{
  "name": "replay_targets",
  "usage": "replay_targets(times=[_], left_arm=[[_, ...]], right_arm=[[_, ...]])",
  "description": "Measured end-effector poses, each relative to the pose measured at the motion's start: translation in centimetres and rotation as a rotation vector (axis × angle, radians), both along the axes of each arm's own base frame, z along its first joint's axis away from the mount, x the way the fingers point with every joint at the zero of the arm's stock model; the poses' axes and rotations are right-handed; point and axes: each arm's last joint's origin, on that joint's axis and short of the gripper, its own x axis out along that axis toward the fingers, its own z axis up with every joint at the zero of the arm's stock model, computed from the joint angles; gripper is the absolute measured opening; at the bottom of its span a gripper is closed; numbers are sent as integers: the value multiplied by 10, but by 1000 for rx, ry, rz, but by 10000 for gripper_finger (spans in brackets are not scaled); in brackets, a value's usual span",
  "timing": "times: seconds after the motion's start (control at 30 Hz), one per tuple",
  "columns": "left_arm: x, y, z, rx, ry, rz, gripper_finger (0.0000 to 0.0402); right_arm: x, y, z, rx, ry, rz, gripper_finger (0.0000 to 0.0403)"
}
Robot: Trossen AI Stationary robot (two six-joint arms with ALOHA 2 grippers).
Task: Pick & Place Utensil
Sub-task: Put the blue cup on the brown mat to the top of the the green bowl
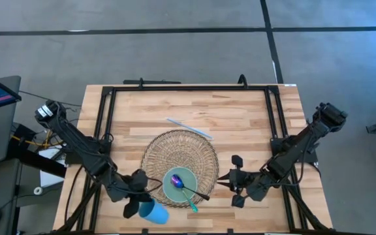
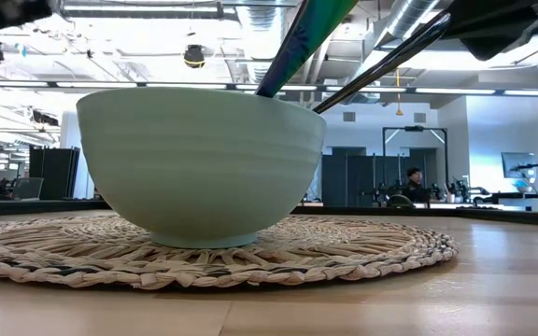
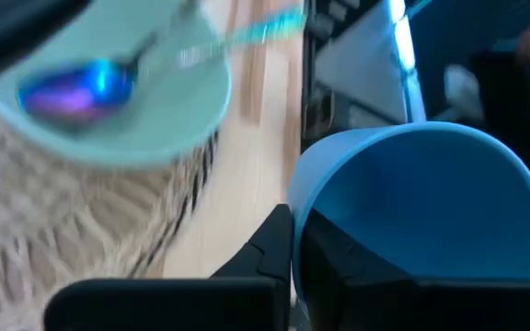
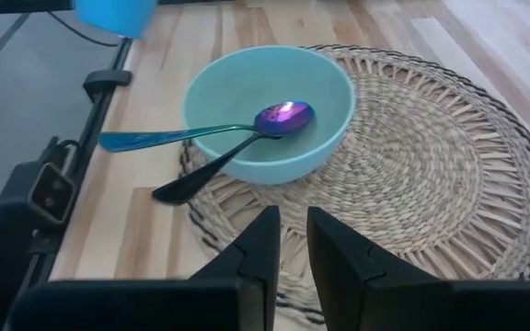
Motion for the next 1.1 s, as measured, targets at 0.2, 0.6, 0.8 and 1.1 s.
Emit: replay_targets(times=[0.2, 0.6, 0.8, 1.1], left_arm=[[14, 7, 37, 206, -278, 40, 13], [55, 73, 71, 434, -397, 385, 16], [68, 113, 66, 462, -317, 482, 11], [67, 148, 49, 491, -104, 602, 11]], right_arm=[[7, -9, 0, 15, -1, -51, 52], [12, -16, 0, 40, -2, -93, 52], [12, -16, 0, 40, -1, -92, 52], [12, -16, 0, 40, -1, -91, 52]])
